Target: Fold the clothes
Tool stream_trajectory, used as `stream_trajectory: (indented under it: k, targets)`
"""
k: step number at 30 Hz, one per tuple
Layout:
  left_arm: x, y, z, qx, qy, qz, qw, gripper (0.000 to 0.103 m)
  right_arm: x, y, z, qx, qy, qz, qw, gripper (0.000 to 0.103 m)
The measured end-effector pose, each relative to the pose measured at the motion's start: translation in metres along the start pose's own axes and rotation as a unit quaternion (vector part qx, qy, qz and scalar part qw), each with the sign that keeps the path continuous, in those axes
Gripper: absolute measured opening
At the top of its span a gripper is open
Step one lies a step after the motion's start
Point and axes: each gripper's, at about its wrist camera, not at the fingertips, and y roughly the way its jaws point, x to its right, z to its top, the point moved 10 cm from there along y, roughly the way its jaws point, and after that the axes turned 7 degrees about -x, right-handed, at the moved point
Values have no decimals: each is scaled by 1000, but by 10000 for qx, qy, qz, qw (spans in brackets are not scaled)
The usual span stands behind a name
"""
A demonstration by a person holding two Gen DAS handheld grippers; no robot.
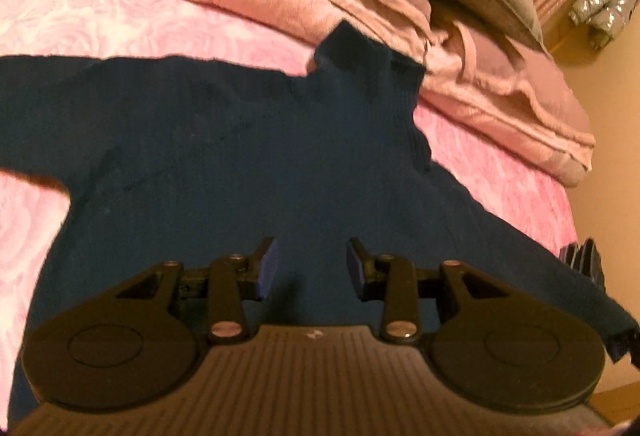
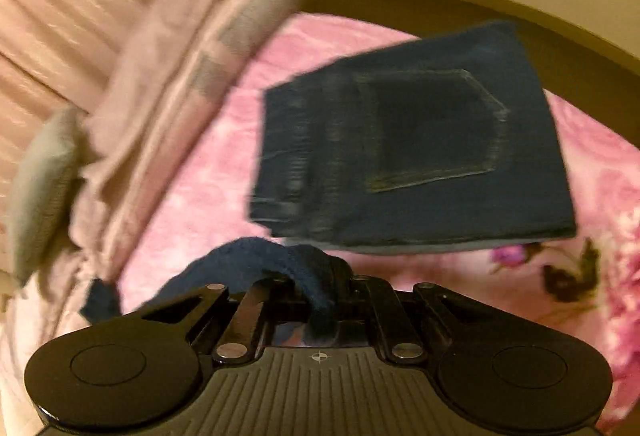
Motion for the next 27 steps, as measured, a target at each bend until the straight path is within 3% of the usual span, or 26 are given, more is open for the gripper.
stream_trajectory:
  k: [4, 7, 8, 9, 10, 12, 14, 16, 22, 25, 27]
  targets:
    - [3, 5, -10, -133, 159, 67, 9998, 31, 3, 6, 17, 83, -256, -238, 9994, 6]
    - [2, 9, -14, -188, 145, 113, 9997, 31, 16, 22, 24, 21, -324, -984, 9946, 8]
    - [1, 9, -15, -190, 137, 128, 9996, 31, 22, 27, 24, 10, -364, -1290, 9910, 28]
    - [1, 8, -15, -189, 130, 139, 9996, 32, 28, 27, 25, 153, -417, -1664, 9851, 63]
    - [0, 7, -16, -188, 123, 150, 9996, 32, 35, 22, 27, 410, -481, -2085, 9760, 77]
    - [-3, 3, -17, -180, 110, 175, 9996, 32, 35, 14, 27, 839, -876, -2494, 9608, 82]
    - [-6, -1, -18, -181, 91, 201, 9996, 32, 32, 9, 15, 920, -1092, -2441, 9592, 82]
    - [-11, -3, -21, -204, 48, 233, 9995, 32, 31, 8, -4, 899, -952, -2227, 9660, 82]
    - [-22, 2, -35, -298, 34, 267, 9992, 32, 1, 41, -67, 616, -1133, -1283, 9833, 82]
    - [-30, 2, -42, -320, 77, 322, 9989, 32, -8, 77, -91, 314, -1191, -1438, 9819, 82]
    - [-43, -4, -46, -312, 24, 381, 9988, 32, -13, 91, -110, 111, -922, -1232, 9880, 82]
